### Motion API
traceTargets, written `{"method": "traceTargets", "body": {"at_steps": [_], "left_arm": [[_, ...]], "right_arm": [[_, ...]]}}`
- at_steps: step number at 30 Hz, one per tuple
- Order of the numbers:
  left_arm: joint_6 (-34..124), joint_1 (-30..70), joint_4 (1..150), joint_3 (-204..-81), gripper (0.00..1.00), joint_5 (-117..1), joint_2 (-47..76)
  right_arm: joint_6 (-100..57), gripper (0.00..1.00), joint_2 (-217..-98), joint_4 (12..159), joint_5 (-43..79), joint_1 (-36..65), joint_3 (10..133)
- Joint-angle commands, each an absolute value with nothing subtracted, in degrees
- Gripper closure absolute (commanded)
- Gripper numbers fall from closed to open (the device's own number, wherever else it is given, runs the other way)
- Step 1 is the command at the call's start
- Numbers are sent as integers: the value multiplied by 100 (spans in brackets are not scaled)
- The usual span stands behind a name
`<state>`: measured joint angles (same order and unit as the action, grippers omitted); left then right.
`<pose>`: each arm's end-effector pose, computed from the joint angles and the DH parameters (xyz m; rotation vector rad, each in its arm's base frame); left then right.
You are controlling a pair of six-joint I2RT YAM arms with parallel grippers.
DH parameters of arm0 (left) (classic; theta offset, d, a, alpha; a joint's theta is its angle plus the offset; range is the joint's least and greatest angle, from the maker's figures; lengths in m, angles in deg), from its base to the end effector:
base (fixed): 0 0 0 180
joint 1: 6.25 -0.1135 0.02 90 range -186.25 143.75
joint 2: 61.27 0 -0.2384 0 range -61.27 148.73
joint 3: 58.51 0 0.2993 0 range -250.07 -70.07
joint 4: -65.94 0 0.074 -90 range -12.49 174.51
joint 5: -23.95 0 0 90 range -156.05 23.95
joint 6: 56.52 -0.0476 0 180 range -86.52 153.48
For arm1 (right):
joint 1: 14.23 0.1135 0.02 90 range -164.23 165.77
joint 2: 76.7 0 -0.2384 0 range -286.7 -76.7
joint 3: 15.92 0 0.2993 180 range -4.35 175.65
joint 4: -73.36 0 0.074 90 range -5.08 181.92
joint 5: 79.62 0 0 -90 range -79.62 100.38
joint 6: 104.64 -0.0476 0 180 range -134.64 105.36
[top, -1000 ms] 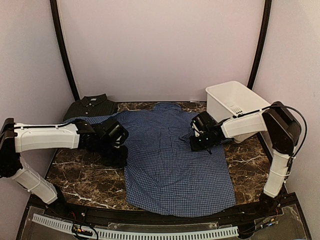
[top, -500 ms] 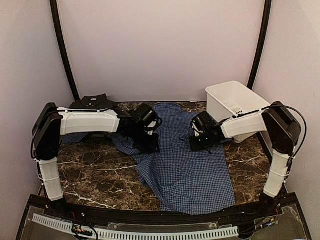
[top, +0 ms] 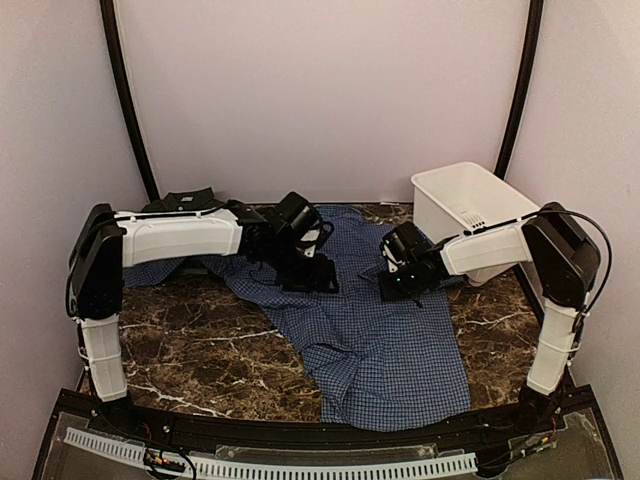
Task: Fold and stack the long sleeve shirts
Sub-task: Flatten out the crumpled shirt at the center of the board.
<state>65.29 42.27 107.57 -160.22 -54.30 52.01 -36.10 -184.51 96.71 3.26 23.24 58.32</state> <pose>0.3105 -0.3658 0.1759 0.4786 2.6295 -0.7832 0.3278 0.2438 0.0734 -0.3108 2.5513 0.2362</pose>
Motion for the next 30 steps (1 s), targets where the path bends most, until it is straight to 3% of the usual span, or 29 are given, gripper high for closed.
{"method": "traceTargets", "body": {"at_steps": [1, 12, 20, 30], "left_arm": [[6584, 4245, 10919, -15626, 37, -5401, 4141], [7215, 4243, 10663, -13435, 58, -4764, 3148], [7382, 4296, 10284, -12991, 60, -4711, 3466], [7309, 4413, 10185, -13511, 60, -4828, 4228]], "right_arm": [[-3530, 100, -18675, 9940, 364, 2364, 5828], [-3432, 100, -18661, 10056, 301, 2365, 5913], [-3419, 100, -18711, 10124, 302, 2362, 5984], [-3416, 100, -18687, 10167, 269, 2362, 5984]]}}
